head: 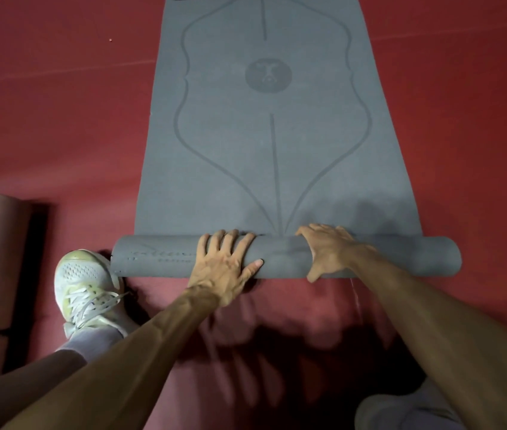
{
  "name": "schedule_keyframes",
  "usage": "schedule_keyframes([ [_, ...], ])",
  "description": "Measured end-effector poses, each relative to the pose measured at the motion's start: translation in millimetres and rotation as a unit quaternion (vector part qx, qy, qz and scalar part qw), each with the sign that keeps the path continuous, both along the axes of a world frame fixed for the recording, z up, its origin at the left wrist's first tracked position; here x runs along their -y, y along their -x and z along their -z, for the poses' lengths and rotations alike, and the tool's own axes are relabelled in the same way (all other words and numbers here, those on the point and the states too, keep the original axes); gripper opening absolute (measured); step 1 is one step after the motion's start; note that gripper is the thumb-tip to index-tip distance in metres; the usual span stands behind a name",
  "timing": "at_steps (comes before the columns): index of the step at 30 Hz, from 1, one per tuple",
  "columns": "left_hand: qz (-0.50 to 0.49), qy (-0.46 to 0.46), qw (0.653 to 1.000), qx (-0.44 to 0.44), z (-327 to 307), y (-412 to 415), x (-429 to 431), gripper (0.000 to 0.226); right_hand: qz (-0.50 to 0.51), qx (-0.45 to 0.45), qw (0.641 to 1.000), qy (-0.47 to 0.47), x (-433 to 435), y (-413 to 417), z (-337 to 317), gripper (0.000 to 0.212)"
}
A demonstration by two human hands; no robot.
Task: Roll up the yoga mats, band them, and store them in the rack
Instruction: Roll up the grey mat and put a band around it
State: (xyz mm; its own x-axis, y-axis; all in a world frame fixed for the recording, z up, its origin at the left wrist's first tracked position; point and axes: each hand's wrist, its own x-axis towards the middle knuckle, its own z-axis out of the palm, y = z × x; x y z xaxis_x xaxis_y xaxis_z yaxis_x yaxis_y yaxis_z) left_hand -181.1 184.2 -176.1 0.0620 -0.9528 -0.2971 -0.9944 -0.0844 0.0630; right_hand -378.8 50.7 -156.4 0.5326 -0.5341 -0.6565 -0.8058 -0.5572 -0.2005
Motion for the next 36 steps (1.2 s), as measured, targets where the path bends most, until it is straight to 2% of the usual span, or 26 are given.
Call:
schedule_keyframes([
  [6, 0.015, 0.017, 1.0, -0.01, 6, -8, 16, 0.071, -0.067, 0.06, 0.99, 0.108, 2, 8, 8, 0.102],
  [11, 0.012, -0.03, 0.998, -0.044, 1, -15, 33, 0.087, -0.07, 0.097, 0.98, 0.157, -7, 10, 0, 0.101],
  [15, 0.006, -0.081, 0.993, -0.084, -2, -21, 49, 0.063, -0.015, 0.133, 0.969, 0.206, -32, 14, 5, 0.093],
  [19, 0.009, -0.094, 0.99, -0.108, -5, -27, 62, 0.057, 0.014, 0.178, 0.931, 0.319, -59, 11, 30, 0.1],
  [23, -0.001, -0.092, 0.989, -0.119, 0, -33, 84, 0.059, 0.019, 0.148, 0.929, 0.34, -54, -1, 37, 0.111],
  [30, -0.028, -0.052, 0.987, -0.146, 8, -45, 114, 0.059, 0.014, 0.133, 0.934, 0.332, -17, -14, 33, 0.114],
  [36, -0.033, 0.07, 0.995, -0.056, 4, -37, 105, 0.038, 0.007, 0.107, 0.942, 0.319, 1, -19, 36, 0.11],
])
